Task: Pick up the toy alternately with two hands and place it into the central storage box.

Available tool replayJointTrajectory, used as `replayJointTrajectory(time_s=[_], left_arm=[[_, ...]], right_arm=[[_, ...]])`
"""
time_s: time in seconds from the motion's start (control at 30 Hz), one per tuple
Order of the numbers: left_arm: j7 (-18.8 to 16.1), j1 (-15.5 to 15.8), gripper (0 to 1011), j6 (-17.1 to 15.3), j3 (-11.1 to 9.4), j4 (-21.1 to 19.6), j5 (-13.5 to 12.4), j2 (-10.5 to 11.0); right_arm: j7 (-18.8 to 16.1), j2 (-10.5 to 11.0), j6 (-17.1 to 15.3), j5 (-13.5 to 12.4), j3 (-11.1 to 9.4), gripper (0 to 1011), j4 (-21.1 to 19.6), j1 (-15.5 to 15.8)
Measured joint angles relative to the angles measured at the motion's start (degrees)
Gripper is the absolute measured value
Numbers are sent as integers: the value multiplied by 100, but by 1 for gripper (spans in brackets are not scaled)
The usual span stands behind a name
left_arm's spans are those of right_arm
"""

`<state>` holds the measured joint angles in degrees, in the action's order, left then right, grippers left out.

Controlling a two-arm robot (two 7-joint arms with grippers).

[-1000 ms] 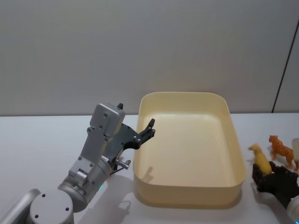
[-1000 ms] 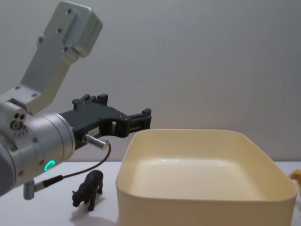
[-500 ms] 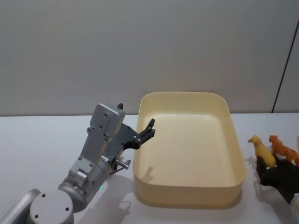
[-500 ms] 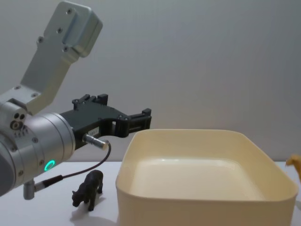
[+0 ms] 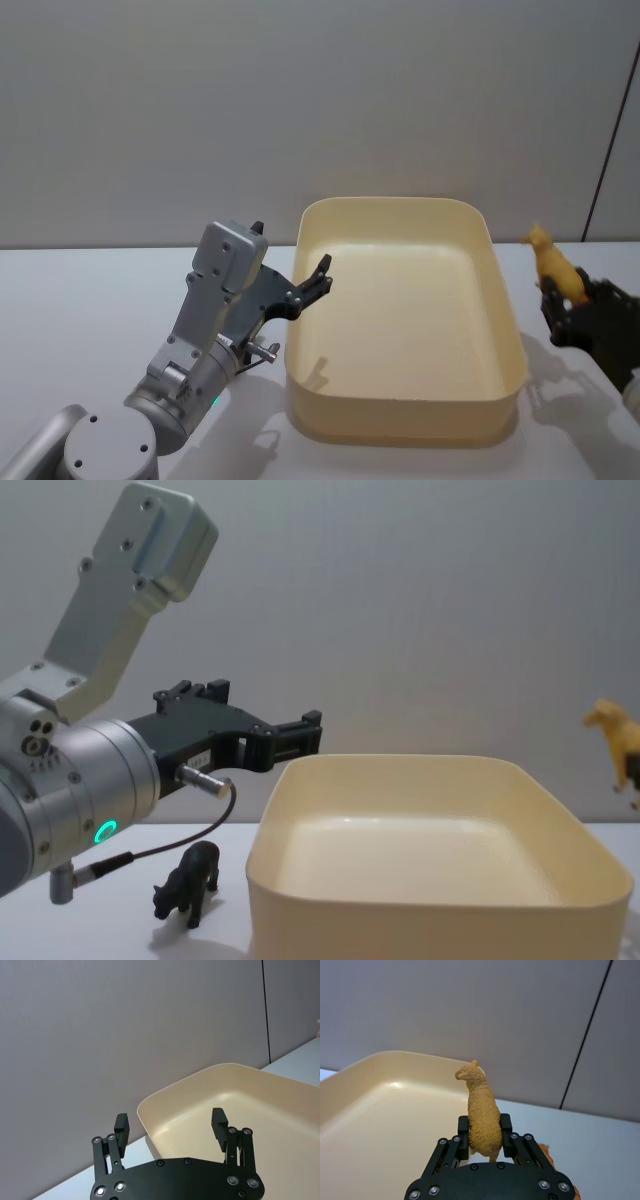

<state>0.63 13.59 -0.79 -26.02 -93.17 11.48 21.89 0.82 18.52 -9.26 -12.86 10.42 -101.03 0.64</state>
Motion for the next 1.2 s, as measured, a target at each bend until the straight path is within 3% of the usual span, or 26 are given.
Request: replayJointTrajectory(time_s=[0.3, 0.53, 0.57, 0.9, 1.2], left_arm=[[0, 0, 1001, 0, 0, 0, 0, 0], [0, 0, 1001, 0, 0, 0, 0, 0], [0, 0, 1001, 0, 0, 0, 0, 0], [0, 0, 1001, 0, 0, 0, 0, 0], [0, 0, 1001, 0, 0, 0, 0, 0]], right_arm=[[-609, -84, 44, 186, 54, 343, -43, -352], [-1178, -232, -98, 364, 157, 375, 146, -739], [-1309, -267, -141, 405, 184, 441, 206, -827], [-2155, -543, -440, 716, 369, 746, 703, -1444], [-2289, -553, -503, 768, 395, 998, 763, -1547]])
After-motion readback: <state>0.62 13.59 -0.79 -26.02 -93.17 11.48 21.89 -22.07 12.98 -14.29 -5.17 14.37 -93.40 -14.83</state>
